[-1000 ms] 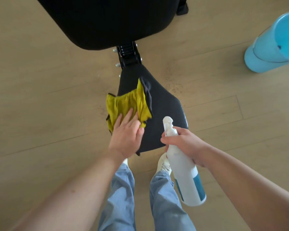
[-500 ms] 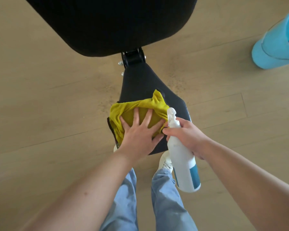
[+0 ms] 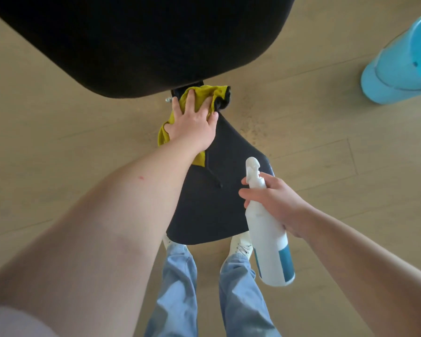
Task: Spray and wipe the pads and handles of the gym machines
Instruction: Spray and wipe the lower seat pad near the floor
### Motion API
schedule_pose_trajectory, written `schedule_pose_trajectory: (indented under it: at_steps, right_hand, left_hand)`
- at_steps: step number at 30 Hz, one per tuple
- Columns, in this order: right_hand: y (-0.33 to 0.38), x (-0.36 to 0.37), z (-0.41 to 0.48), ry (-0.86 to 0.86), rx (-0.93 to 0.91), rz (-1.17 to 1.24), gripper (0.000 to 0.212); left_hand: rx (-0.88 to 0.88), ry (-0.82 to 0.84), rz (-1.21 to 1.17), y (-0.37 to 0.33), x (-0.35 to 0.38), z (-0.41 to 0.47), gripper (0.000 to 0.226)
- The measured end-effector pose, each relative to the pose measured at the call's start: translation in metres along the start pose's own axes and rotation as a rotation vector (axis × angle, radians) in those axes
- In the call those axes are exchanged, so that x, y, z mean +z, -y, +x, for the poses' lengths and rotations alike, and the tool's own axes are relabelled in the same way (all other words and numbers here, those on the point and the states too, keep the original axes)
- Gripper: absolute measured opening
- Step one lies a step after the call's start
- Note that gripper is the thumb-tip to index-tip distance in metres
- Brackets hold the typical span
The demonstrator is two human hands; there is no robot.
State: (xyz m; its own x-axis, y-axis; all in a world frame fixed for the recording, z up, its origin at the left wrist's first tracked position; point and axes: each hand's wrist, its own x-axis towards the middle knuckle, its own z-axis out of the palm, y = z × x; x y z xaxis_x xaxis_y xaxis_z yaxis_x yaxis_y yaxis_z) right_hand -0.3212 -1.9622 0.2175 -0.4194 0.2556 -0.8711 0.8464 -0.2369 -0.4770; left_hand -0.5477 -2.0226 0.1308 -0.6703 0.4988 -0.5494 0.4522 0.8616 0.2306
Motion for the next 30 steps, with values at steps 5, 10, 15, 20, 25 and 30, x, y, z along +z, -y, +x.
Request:
schedule_pose_trajectory:
  at_steps: [5, 10, 15, 20, 25, 30]
  right_hand:
    - [-0.008, 0.006, -0.006, 0.012, -0.017, 0.006, 0.023]
    - [-0.013, 0.01, -0.016, 0.035, -0.032, 0.003, 0.024]
    - [-0.015, 0.007, -0.028, 0.035, -0.042, 0.016, 0.023]
    - [-0.017, 0.008, -0.033, 0.02, -0.066, 0.003, 0.025]
    - [-0.023, 0.012, -0.033, 0.019, -0.077, 0.03, 0.031]
    - [-0.035, 0.008, -0.028, -0.06, -0.066, 0.14, 0.043]
  left_hand:
    - [0.174, -0.179, -0.035, 0.019, 0.015, -0.021, 0.049]
    - [0.425, -0.234, -0.025, 0.047, 0.037, -0.075, 0.049]
    - [0.505, -0.117, 0.02, 0.057, 0.06, -0.161, 0.052]
    - [0.647, 0.038, 0.13, 0.097, 0.078, -0.227, 0.041]
    - [0.726, 0.055, 0.421, 0.094, 0.079, -0.222, 0.036]
    - [0.838, 0.079, 0.499, 0.065, 0.078, -0.203, 0.039]
